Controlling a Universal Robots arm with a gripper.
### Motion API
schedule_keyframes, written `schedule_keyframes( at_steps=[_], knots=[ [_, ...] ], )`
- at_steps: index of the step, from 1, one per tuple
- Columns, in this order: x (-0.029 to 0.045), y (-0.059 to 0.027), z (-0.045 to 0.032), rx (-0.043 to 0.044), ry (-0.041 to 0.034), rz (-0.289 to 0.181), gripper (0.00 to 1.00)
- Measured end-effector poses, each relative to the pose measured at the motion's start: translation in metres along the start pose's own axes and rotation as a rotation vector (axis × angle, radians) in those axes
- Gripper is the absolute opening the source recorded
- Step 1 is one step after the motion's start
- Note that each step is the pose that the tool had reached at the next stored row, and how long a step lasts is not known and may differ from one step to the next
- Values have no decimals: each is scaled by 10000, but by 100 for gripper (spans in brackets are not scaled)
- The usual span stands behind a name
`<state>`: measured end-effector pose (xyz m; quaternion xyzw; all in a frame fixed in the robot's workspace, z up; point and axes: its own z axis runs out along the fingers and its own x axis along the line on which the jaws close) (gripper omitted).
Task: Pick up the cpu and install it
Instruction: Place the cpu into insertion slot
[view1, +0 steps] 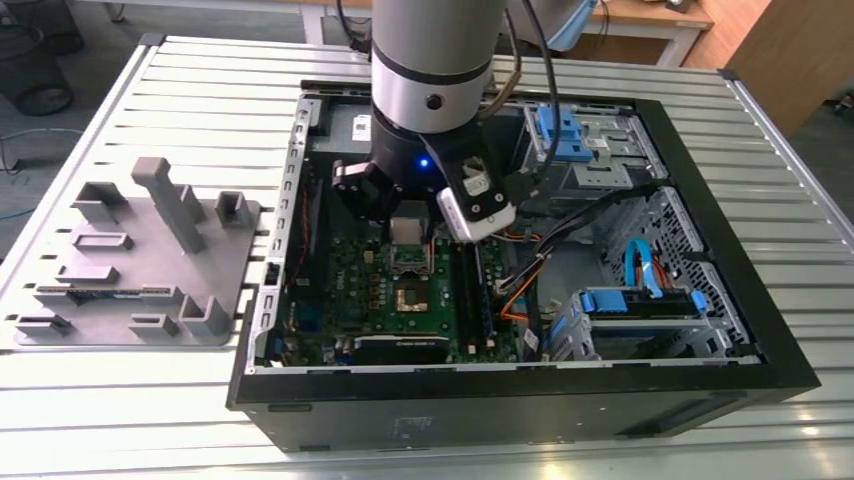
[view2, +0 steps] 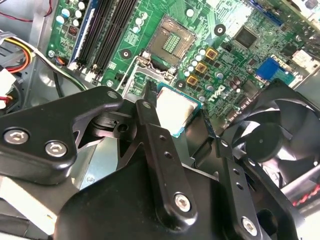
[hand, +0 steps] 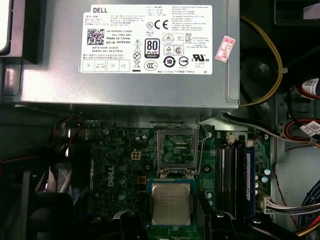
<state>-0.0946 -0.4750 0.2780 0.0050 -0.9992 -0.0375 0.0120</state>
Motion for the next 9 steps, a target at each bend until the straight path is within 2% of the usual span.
schedule_keyframes(
  at_steps=[3, 9],
  knots=[
    [-1, -3, 36, 0, 0, 0, 47],
    [-1, -3, 49, -4, -2, 0, 47]
  ],
)
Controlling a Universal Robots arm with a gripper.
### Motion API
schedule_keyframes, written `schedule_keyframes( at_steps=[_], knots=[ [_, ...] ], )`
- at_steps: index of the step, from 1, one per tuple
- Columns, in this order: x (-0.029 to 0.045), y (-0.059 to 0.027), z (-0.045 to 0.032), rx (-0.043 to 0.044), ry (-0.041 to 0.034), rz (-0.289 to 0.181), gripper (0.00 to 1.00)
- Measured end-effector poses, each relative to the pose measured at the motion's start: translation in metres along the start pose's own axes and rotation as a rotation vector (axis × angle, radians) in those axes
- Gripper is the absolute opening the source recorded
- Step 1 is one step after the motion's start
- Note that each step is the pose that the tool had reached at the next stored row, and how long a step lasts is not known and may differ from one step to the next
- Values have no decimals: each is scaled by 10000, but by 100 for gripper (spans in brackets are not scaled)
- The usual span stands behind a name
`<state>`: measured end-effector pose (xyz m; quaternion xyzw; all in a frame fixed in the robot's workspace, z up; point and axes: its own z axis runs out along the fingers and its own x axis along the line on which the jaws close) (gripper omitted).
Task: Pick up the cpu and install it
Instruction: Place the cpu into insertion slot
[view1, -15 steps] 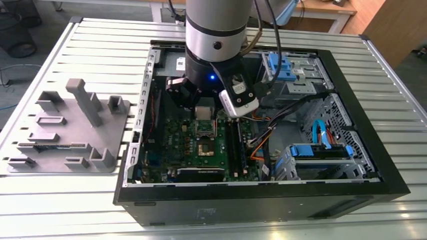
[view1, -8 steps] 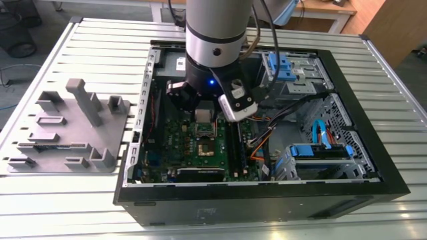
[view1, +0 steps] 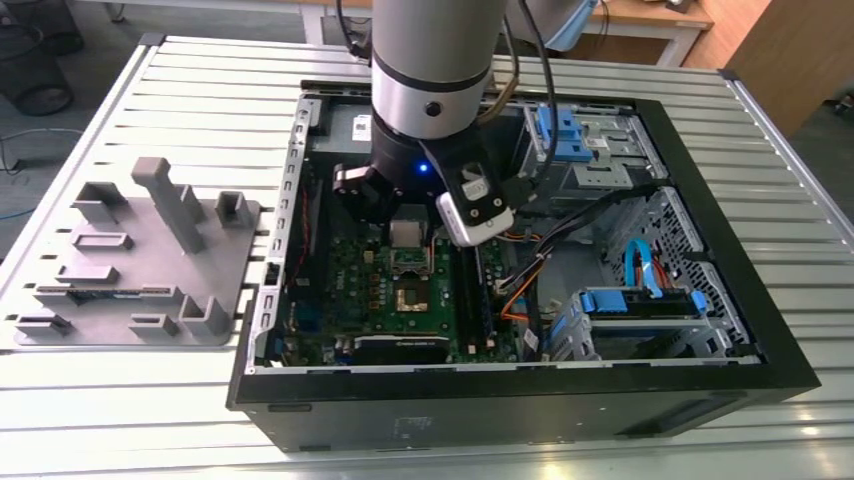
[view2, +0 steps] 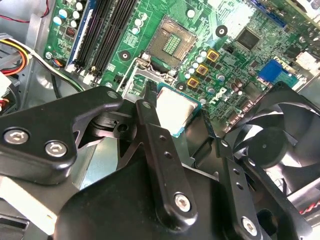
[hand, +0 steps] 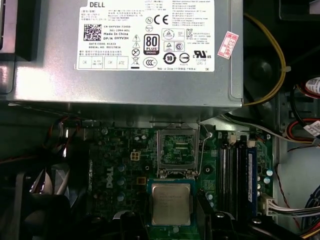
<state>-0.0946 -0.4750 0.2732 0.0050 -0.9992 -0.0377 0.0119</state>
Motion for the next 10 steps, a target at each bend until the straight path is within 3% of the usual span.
schedule_keyframes(
  at_steps=[10],
  knots=[
    [-1, -4, 48, 4, 2, 0, 47]
  ],
)
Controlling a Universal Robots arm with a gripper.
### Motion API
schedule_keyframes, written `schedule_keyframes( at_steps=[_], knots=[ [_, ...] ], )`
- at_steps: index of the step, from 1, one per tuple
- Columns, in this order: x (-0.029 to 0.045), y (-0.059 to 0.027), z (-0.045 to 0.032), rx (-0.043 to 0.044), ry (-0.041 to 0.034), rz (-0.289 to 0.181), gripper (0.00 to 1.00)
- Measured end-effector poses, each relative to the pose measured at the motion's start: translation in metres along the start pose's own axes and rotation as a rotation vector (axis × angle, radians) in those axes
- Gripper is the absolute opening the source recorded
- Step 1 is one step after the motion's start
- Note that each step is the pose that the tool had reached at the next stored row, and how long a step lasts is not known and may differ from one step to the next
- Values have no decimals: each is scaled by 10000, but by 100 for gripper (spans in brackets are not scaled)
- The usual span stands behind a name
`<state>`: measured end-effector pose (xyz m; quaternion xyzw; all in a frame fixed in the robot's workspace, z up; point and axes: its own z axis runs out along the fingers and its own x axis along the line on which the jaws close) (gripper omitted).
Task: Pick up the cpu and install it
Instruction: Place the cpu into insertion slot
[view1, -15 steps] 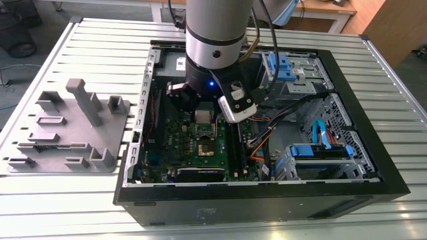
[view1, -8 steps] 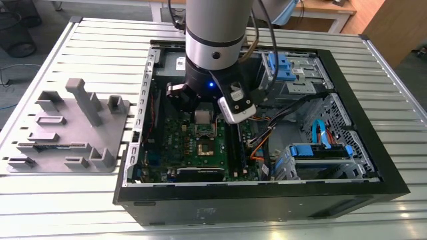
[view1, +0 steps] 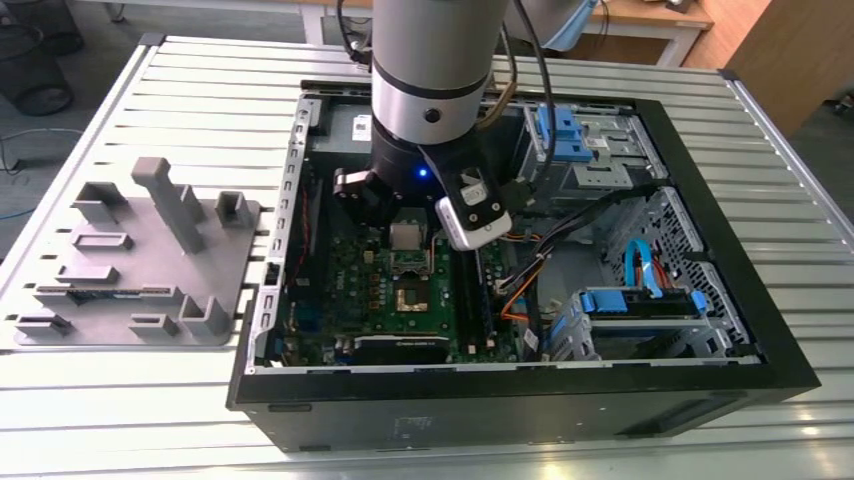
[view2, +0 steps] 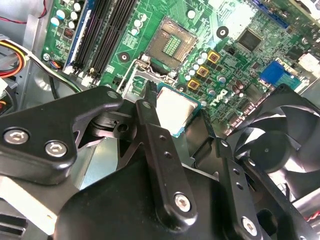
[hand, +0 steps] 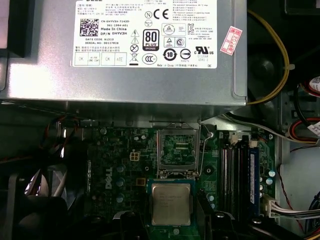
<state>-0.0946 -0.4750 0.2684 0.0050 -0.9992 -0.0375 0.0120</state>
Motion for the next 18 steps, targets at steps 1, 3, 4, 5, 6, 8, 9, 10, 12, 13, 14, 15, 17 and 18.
schedule_keyframes(
  at_steps=[1, 3, 4, 5, 6, 8, 9, 10, 12, 13, 14, 15, 17, 18],
  knots=[
    [0, 0, 0, 0, 0, 0, 47],
    [-1, 0, 12, -6, -2, -1, 47],
    [-1, -1, 17, -3, -1, 0, 47],
    [-1, -2, 23, 0, 0, 0, 47],
    [-1, -2, 30, 0, 0, 0, 47],
    [-1, -3, 43, 0, 0, 0, 47],
    [-1, -4, 49, -1, 0, 0, 47],
    [-1, -4, 54, 0, 0, 0, 47],
    [-1, -5, 60, 2, 1, 0, 47],
    [-1, -5, 62, 0, 0, 0, 47],
    [-2, -5, 63, -1, 0, 0, 47],
    [-1, -5, 62, 0, 0, 0, 47],
    [-2, -5, 66, -2, -1, 0, 47],
    [-2, -5, 71, -5, -2, 0, 47]
  ],
)
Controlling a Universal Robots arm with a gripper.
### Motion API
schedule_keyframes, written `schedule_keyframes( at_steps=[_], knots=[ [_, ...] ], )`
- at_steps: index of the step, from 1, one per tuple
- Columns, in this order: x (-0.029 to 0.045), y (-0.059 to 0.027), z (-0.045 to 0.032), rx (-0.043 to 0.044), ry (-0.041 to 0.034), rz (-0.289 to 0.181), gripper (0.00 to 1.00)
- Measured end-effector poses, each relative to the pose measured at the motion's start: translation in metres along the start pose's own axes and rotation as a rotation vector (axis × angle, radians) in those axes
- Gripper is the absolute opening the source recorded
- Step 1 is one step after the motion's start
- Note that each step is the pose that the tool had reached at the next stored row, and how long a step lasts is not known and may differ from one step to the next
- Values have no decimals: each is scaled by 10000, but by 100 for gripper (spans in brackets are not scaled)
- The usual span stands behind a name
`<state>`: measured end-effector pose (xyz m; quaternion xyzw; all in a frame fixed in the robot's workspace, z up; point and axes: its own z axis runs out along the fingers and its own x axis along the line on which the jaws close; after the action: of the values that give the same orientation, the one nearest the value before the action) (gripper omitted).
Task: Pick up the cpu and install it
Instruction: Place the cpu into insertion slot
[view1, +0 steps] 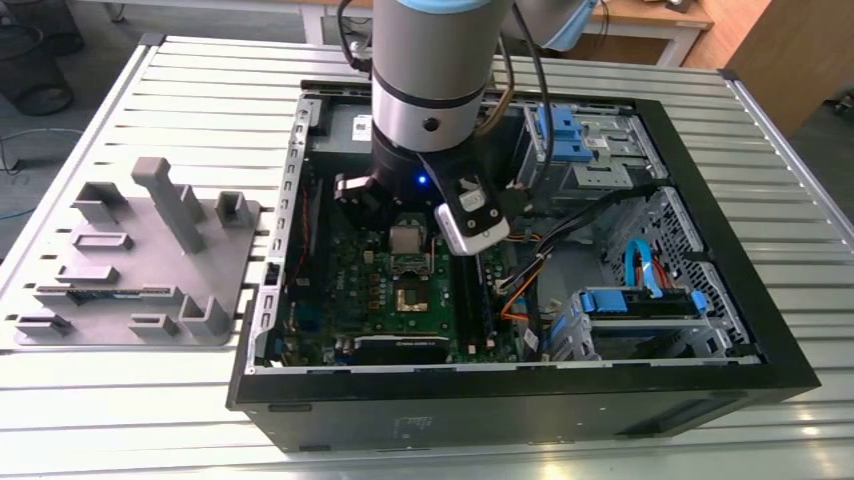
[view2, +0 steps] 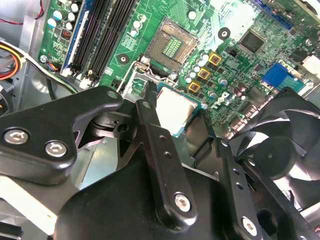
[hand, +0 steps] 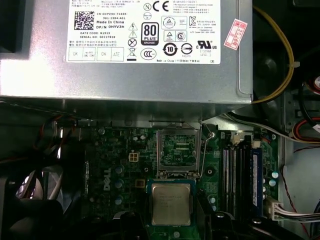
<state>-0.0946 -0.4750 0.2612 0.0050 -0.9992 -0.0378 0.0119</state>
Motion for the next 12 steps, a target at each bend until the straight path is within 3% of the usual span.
schedule_keyframes(
  at_steps=[12],
  knots=[
    [0, -3, 28, 5, 2, 0, 47]
  ],
)
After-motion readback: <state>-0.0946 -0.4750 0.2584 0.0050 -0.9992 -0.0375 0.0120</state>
